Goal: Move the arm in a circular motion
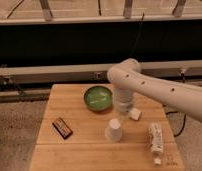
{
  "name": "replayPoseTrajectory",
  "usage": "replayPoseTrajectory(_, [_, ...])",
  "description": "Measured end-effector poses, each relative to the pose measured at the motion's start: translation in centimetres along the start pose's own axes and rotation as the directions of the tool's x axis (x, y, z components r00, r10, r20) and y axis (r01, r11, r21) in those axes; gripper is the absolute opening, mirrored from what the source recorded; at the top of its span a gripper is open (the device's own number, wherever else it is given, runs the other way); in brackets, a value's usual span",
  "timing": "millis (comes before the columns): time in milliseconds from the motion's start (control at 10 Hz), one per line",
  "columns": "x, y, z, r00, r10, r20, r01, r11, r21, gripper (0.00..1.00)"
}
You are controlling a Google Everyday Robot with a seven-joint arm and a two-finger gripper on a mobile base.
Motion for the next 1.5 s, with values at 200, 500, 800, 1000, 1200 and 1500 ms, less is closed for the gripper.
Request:
replayPoseTrajectory(200, [3.1,2.0,0.3,0.998,0.070,-0.003,-0.070,0.997,-0.020,0.03])
replayPoseTrajectory(500, [8.6,3.8,0.7,0.980,0.199,-0.007,-0.199,0.979,-0.033,0.03])
replayPoseTrajectory(800, [12.3,2.2,0.6,0.960,0.278,-0.024,-0.279,0.960,-0.031,0.03])
replayPoseTrajectory(1000, [12.8,0.1,0.5,0.959,0.283,-0.030,-0.284,0.959,-0.024,0.03])
replayPoseTrajectory(1200, [12.5,-2.4,-0.1,0.963,0.266,-0.036,-0.266,0.964,-0.006,0.03])
replayPoseTrajectory(1500, [10.6,-5.6,-1.0,0.977,0.208,-0.036,-0.207,0.978,0.023,0.03])
